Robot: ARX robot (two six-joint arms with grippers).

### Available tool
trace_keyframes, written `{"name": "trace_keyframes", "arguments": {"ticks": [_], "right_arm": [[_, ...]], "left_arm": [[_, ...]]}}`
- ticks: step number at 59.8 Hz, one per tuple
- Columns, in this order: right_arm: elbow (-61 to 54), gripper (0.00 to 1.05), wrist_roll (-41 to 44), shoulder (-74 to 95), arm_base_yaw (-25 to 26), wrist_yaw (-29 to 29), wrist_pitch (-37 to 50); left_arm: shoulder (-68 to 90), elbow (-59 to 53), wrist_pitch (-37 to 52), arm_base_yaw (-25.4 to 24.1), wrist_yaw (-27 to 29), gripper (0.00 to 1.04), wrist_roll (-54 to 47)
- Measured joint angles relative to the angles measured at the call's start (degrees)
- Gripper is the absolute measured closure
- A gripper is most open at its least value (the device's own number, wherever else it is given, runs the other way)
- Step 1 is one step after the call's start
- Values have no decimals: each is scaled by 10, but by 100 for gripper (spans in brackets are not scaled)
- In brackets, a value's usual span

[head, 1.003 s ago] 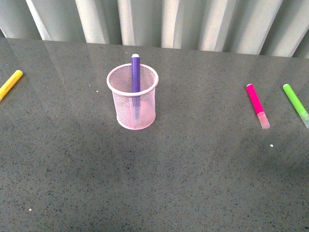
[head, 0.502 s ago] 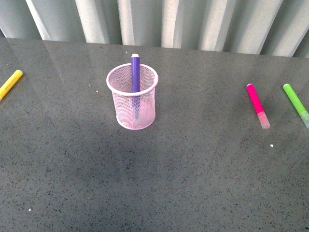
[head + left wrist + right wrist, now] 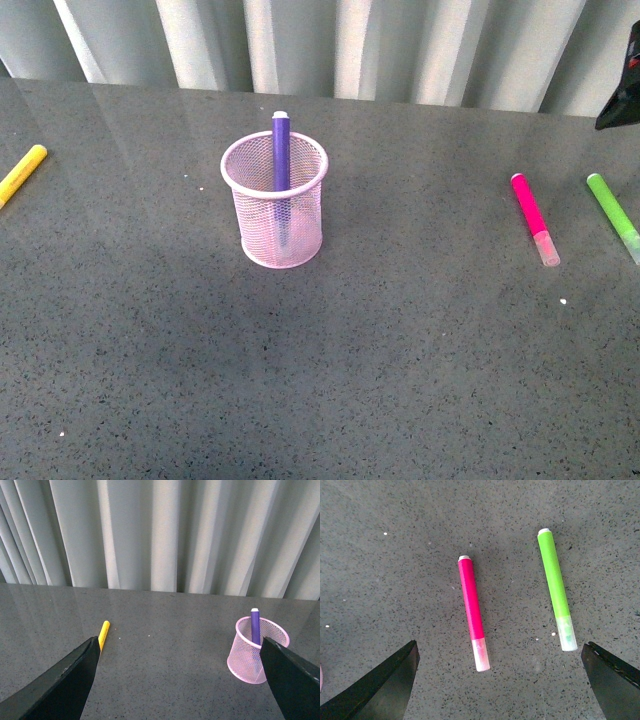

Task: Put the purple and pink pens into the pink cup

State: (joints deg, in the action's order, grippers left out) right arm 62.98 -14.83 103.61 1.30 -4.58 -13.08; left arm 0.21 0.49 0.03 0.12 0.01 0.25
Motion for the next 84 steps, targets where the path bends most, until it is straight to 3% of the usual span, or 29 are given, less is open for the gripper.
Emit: {"name": "trace_keyframes", "arguments": {"ticks": [44,84], "right_arm": [[185,7,40,222,-40,50,-40],[253,7,39,300,-69,60,-63]], "left_arm": [[0,0,0,0,0,7,0],[0,0,0,0,0,7,0]]}}
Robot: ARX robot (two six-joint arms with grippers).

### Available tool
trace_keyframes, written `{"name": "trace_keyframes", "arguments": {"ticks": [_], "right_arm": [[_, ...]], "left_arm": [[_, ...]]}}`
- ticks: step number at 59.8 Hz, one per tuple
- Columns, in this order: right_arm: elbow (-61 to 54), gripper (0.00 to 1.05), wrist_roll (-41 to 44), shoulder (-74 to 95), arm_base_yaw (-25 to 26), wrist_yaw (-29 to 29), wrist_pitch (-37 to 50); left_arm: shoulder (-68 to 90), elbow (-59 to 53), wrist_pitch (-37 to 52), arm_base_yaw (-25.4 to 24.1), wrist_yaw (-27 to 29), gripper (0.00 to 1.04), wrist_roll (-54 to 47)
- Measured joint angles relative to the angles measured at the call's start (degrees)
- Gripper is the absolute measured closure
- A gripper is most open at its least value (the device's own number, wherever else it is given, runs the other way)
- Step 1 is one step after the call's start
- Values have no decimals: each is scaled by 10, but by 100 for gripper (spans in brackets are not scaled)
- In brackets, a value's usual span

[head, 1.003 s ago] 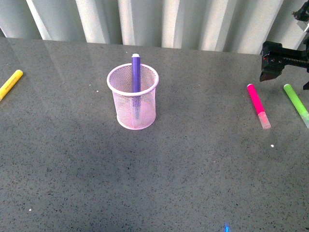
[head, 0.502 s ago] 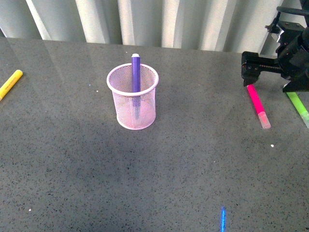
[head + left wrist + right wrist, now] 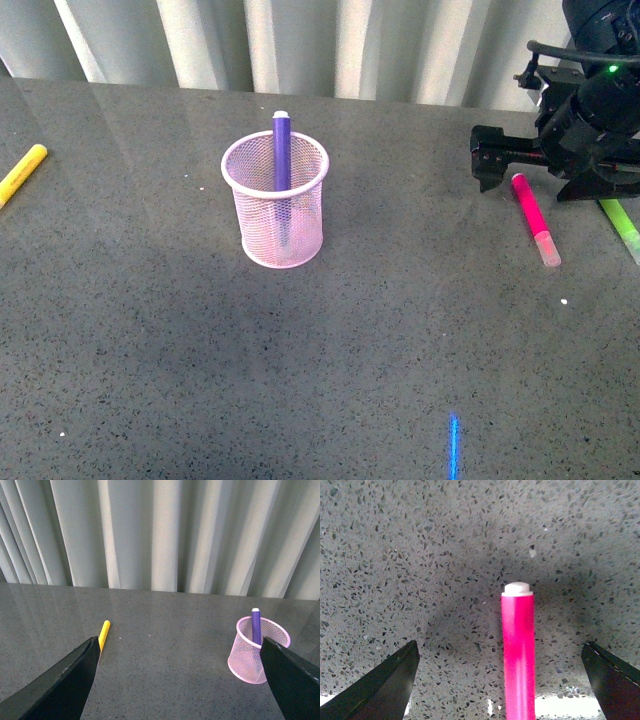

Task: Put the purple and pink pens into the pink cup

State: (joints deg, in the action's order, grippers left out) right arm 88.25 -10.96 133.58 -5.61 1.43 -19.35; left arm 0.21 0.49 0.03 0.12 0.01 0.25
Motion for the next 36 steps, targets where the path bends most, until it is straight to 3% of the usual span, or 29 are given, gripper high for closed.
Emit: {"name": "trace_keyframes", "arguments": {"ticks": [36], "right_arm": [[28,7,1,20,-5,11,-15]], "left_arm": [[0,0,0,0,0,7,0]]}}
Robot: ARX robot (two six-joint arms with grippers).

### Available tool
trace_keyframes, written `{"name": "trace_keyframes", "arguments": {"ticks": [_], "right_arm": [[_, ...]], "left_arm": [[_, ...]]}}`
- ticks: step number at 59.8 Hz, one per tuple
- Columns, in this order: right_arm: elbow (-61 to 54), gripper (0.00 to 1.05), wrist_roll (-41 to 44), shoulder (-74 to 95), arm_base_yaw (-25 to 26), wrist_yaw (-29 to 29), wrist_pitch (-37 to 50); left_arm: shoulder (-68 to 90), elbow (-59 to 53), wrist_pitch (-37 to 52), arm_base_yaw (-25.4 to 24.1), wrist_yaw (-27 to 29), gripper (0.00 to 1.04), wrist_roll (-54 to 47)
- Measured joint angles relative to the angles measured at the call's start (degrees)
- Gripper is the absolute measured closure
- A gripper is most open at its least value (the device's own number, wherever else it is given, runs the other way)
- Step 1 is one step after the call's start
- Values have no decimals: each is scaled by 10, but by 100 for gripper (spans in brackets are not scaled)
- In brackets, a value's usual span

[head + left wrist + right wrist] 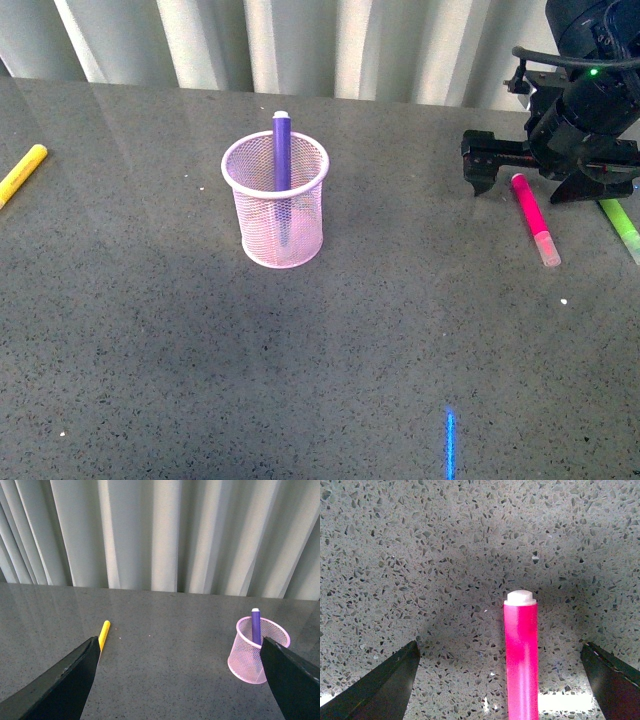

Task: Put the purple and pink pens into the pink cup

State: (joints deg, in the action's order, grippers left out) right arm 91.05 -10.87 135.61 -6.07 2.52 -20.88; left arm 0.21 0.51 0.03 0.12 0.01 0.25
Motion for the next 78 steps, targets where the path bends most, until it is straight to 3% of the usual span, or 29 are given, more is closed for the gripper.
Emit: {"name": "trace_keyframes", "arguments": {"ticks": [37,55,62,67,78], "right_arm": [[-26,92,-11,-3,-4,-3,47],[-95,93,-12,-38,-2,-10,112],[-150,93,19,-62,-6,36,194],[-204,93,88,-96,-14,70,300],[-253,93,167,-176,-34,43,442]], "left_arm": [[0,0,0,0,0,7,0],[0,0,0,0,0,7,0],[0,0,0,0,0,7,0],[0,0,0,0,0,7,0],[0,0,0,0,0,7,0]]}}
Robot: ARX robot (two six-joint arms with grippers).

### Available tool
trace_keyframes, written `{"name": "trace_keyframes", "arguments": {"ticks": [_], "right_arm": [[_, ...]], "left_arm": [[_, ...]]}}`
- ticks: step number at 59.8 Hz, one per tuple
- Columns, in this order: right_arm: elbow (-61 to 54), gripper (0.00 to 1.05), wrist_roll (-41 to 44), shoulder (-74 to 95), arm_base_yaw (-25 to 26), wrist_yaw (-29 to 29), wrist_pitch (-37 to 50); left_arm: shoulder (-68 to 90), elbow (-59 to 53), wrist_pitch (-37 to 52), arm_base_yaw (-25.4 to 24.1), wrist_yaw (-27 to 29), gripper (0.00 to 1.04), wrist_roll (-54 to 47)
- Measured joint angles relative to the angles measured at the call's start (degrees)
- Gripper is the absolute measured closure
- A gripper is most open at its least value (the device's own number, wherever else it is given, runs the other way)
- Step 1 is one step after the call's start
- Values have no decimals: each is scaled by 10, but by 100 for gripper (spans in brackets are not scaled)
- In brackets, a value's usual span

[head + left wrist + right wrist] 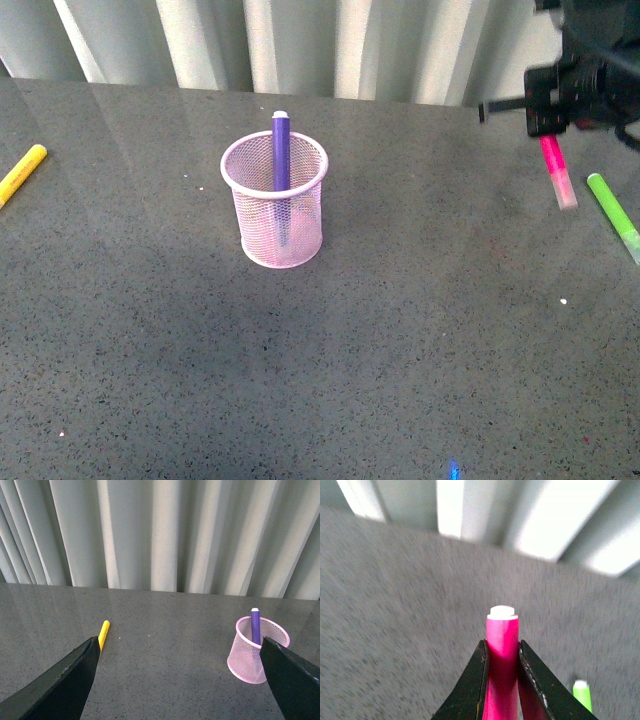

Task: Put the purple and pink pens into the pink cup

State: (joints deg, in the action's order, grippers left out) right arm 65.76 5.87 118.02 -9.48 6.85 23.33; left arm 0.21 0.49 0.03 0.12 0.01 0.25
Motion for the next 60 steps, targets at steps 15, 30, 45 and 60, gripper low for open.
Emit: {"name": "trace_keyframes", "arguments": {"ticks": [15,30,45,60], "right_arm": [[-6,93,0,-58,-88,-73,115],[-14,93,16,-51,-183,-92,231],[-19,93,18,-10,-235,-88,295],[-20,93,3,21,-250,-78,321]], "left_arm": [[0,0,0,0,0,7,0],[0,0,0,0,0,7,0],[0,0,0,0,0,7,0],[0,0,0,0,0,7,0]]}}
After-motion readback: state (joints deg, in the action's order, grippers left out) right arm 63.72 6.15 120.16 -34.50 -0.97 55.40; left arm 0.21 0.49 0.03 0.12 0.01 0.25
